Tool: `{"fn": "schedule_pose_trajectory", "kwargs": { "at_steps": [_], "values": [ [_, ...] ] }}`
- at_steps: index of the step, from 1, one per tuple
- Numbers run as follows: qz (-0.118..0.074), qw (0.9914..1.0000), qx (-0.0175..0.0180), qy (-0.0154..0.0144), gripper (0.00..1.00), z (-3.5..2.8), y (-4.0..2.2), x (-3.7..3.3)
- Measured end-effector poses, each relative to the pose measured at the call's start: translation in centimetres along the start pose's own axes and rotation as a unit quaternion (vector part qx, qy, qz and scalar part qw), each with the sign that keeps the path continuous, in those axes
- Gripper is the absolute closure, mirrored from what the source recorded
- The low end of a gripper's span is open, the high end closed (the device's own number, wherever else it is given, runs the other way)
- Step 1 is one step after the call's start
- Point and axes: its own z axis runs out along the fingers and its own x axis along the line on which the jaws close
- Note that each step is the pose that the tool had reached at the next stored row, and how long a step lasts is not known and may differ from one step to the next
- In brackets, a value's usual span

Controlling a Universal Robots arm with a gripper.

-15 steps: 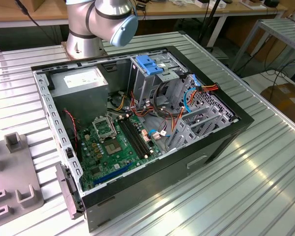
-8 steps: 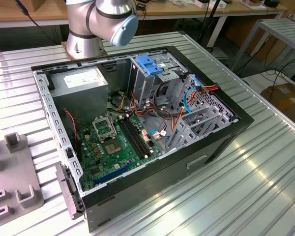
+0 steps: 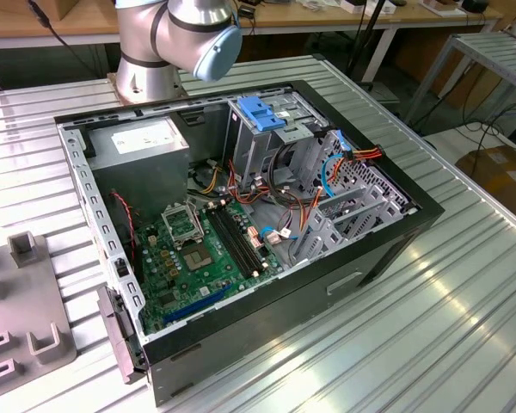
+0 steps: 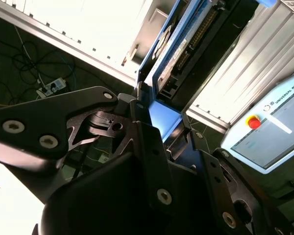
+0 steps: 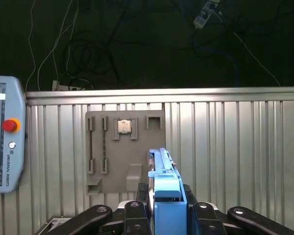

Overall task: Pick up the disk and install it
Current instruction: 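Pick up the disk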

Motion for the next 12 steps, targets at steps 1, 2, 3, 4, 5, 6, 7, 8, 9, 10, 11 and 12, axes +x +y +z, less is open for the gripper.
{"fn": "schedule_pose_trajectory", "kwargs": {
  "at_steps": [1,2,3,4,5,6,7,8,9,10,11,12],
  "values": [
    [0.0,1.0,0.0,0.0,0.63,0.0,-0.11,0.0],
    [0.0,1.0,0.0,0.0,0.63,-0.01,-0.26,-0.01],
    [0.0,1.0,0.0,0.0,0.63,-0.01,-0.35,-0.01],
    [0.0,1.0,0.0,0.0,0.63,-0.01,-0.44,-0.01],
    [0.0,1.0,0.0,0.0,0.63,-0.02,-0.6,-0.01],
    [0.0,1.0,0.0,0.0,0.63,-0.02,-0.69,-0.01],
    [0.0,1.0,0.0,0.0,0.63,-0.02,-0.79,-0.02],
    [0.0,1.0,0.0,0.0,0.63,-0.02,-0.87,-0.02],
    [0.0,1.0,0.0,0.0,0.63,-0.02,-0.94,-0.02],
    [0.0,1.0,0.0,0.0,0.63,-0.03,-1.01,-0.02],
    [0.0,1.0,0.0,0.0,0.63,-0.03,-1.08,-0.02],
    [0.0,1.0,0.0,0.0,0.63,-0.03,-1.15,-0.02]
  ]
}}
